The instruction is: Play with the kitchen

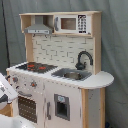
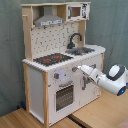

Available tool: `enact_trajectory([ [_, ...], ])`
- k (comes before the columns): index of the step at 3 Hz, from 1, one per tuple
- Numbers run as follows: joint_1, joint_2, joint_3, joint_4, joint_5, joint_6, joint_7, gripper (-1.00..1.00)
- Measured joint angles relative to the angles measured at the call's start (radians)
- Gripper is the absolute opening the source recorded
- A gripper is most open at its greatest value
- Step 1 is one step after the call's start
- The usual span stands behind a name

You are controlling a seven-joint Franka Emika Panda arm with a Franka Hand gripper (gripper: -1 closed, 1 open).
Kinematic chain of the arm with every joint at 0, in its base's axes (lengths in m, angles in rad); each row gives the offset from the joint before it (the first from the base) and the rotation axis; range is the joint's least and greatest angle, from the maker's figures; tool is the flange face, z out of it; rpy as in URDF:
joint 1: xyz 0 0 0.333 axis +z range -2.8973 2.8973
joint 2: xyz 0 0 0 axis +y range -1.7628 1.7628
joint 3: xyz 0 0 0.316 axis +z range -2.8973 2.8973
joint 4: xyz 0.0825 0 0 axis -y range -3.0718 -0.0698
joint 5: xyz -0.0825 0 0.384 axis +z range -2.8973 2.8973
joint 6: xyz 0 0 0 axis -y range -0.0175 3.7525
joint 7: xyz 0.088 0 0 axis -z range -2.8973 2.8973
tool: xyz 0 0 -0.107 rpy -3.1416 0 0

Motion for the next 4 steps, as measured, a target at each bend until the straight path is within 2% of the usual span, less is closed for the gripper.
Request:
enact_trajectory([
  [1, 0.045, 0.0, -0.024, 0.003, 0.001, -0.05, -0.072, 1.0],
  [2, 0.072, 0.0, -0.072, 0.039, 0.035, -0.112, -0.117, 1.0],
  [4, 0.085, 0.0, -0.197, 0.1, 0.141, -0.195, -0.196, 1.0],
])
